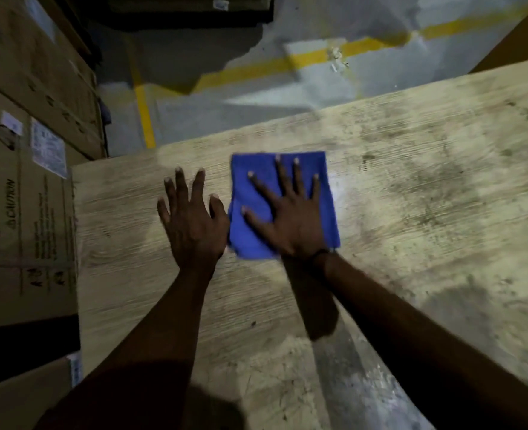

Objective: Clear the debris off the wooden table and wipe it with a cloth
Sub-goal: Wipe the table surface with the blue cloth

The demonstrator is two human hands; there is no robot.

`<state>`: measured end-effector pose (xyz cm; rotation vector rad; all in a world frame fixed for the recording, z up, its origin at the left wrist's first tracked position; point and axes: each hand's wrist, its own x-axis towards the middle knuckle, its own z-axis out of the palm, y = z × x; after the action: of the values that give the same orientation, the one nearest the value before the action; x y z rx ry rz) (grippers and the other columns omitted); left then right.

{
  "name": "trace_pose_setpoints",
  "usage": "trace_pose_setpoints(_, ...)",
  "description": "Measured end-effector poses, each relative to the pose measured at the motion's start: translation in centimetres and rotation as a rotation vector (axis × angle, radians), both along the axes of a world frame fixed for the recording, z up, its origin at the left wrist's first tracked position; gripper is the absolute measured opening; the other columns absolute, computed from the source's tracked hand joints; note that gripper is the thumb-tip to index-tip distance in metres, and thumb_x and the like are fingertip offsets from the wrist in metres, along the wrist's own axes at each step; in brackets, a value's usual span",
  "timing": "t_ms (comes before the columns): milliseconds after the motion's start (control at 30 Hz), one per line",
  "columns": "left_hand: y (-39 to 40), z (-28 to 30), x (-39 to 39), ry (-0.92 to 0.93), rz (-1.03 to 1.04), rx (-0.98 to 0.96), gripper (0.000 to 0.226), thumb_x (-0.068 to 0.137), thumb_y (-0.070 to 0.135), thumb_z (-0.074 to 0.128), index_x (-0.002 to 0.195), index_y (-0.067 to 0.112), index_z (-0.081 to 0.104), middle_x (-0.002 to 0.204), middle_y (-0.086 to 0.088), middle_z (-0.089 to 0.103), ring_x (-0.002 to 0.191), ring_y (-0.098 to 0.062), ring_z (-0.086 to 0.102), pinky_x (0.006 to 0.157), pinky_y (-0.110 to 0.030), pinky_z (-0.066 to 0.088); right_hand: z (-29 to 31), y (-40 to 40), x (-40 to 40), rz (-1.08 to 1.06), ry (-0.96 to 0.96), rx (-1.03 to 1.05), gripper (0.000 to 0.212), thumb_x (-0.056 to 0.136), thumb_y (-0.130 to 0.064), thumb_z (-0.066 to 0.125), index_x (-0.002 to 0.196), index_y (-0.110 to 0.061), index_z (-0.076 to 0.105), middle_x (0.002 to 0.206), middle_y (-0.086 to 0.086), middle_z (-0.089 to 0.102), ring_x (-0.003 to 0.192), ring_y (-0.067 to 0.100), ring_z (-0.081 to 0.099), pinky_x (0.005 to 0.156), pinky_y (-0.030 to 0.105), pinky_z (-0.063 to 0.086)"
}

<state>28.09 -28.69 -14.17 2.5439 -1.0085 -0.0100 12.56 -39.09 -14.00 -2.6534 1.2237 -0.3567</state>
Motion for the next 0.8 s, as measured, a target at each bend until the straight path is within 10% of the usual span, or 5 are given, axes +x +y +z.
trace_pose_setpoints(367,-0.1,-0.1,0.0,0.035,0.004,-0.012,0.057,0.105,0.039,0.043,0.162,0.035,0.036,0.176,-0.002,0.018,0.163,-0.027,0.011,0.129,-0.052,0.009,-0.4,-3.9,0.2,-0.163,0.024,0.035,0.074,0.095,-0.080,0.040,0.162,-0.050,0.029,0.178,0.002,0.008,0.164,0.036,0.000,0.127,0.066,-0.002)
trace_pose_setpoints(567,0.1,-0.1,0.2,0.094,-0.006,-0.093,0.059,0.103,0.038,0.046,0.161,0.033,0.038,0.174,-0.001,0.023,0.163,-0.024,0.012,0.130,-0.050,0.007,-0.3,7.1,-3.6,0.113,0.003,-0.044,0.075,0.094,-0.081,0.045,0.161,-0.050,0.033,0.177,0.000,0.012,0.165,0.031,0.001,0.128,0.064,0.003)
trace_pose_setpoints(800,-0.1,-0.7,1.1,0.172,0.008,-0.233,0.065,0.102,0.021,0.057,0.162,0.031,0.035,0.168,0.004,0.038,0.160,-0.018,0.023,0.129,-0.049,0.010,-0.3,-1.9,-0.1,-0.072,0.014,0.035,0.072,0.094,-0.081,0.043,0.160,-0.052,0.032,0.178,-0.001,0.010,0.164,0.033,0.001,0.126,0.065,-0.002)
